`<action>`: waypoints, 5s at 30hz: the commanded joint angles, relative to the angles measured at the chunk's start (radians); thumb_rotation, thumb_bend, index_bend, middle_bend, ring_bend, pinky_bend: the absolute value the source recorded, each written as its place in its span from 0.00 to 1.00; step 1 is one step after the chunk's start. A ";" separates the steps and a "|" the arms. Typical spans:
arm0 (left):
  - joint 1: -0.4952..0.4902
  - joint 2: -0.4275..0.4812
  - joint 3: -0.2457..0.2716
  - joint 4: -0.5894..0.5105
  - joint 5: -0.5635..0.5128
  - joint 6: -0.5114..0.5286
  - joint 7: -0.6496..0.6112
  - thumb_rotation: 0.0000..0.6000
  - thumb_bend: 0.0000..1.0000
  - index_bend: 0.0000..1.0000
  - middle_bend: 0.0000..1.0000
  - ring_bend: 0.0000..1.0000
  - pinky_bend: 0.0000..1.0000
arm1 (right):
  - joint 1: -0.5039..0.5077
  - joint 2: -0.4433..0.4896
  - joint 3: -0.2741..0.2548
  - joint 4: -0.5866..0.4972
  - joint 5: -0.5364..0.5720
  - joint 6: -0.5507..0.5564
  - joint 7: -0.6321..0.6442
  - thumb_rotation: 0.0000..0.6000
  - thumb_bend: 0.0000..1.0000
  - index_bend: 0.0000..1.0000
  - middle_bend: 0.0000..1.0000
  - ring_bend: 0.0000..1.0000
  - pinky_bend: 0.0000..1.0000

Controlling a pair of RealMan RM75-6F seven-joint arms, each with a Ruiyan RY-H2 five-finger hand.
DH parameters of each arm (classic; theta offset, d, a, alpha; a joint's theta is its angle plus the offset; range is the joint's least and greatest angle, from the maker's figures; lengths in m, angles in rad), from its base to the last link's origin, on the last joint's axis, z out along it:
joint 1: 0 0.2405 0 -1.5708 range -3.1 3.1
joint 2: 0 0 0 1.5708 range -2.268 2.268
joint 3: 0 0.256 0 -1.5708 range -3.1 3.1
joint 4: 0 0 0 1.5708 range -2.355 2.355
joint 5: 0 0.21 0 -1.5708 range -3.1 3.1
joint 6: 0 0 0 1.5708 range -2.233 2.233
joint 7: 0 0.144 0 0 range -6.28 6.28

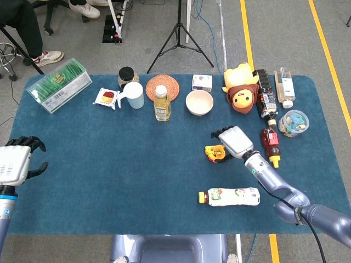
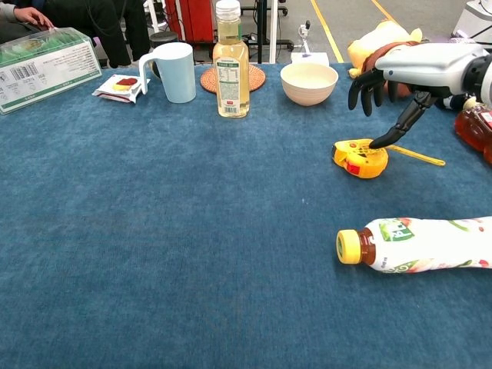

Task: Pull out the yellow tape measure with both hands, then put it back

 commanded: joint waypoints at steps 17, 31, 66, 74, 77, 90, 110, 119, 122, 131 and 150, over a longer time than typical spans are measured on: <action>-0.008 0.010 0.018 0.013 -0.018 -0.013 -0.025 1.00 0.20 0.46 0.38 0.31 0.33 | 0.014 -0.087 -0.028 0.091 0.073 -0.025 -0.071 0.64 0.03 0.30 0.38 0.34 0.34; -0.010 0.007 0.028 0.028 -0.021 -0.017 -0.045 1.00 0.20 0.46 0.38 0.31 0.33 | 0.023 -0.129 -0.038 0.120 0.104 -0.043 -0.099 0.65 0.03 0.30 0.38 0.35 0.34; -0.020 -0.005 0.047 0.046 -0.032 -0.041 -0.065 1.00 0.20 0.46 0.38 0.31 0.34 | 0.022 -0.156 -0.053 0.179 0.100 -0.029 -0.038 0.78 0.06 0.56 0.57 0.55 0.50; -0.062 -0.009 0.039 0.016 -0.033 -0.098 -0.066 1.00 0.20 0.46 0.38 0.31 0.37 | -0.008 -0.082 -0.047 0.065 0.095 0.030 -0.039 0.79 0.06 0.57 0.57 0.55 0.50; -0.097 -0.012 0.033 0.000 -0.041 -0.151 -0.073 1.00 0.20 0.46 0.38 0.31 0.39 | -0.024 -0.042 -0.049 -0.011 0.091 0.058 -0.054 0.79 0.06 0.57 0.57 0.55 0.50; -0.308 -0.043 -0.026 -0.024 -0.112 -0.453 -0.151 1.00 0.20 0.46 0.38 0.33 0.42 | -0.061 0.076 -0.041 -0.259 0.094 0.137 -0.145 0.80 0.06 0.57 0.58 0.55 0.50; -0.659 -0.153 -0.161 0.106 -0.186 -0.862 -0.340 1.00 0.20 0.46 0.71 0.68 0.74 | -0.088 0.128 -0.032 -0.414 0.158 0.178 -0.250 0.79 0.05 0.57 0.58 0.55 0.51; -0.718 -0.214 -0.142 0.159 -0.160 -0.816 -0.297 1.00 0.20 0.48 0.47 0.32 0.37 | -0.095 0.132 -0.031 -0.420 0.162 0.187 -0.253 0.80 0.05 0.57 0.58 0.55 0.51; -0.733 -0.227 -0.136 0.164 -0.175 -0.810 -0.293 1.00 0.20 0.49 0.35 0.19 0.29 | -0.093 0.132 -0.030 -0.423 0.161 0.186 -0.254 0.79 0.05 0.57 0.58 0.55 0.52; -0.775 -0.275 -0.137 0.196 -0.200 -0.802 -0.316 1.00 0.20 0.51 0.21 0.06 0.15 | -0.090 0.127 -0.025 -0.440 0.157 0.191 -0.255 0.80 0.05 0.56 0.58 0.55 0.51; -0.816 -0.336 -0.149 0.213 -0.181 -0.857 -0.459 1.00 0.21 0.54 0.19 0.02 0.15 | -0.082 0.099 -0.014 -0.474 0.116 0.221 -0.250 0.79 0.05 0.57 0.58 0.55 0.51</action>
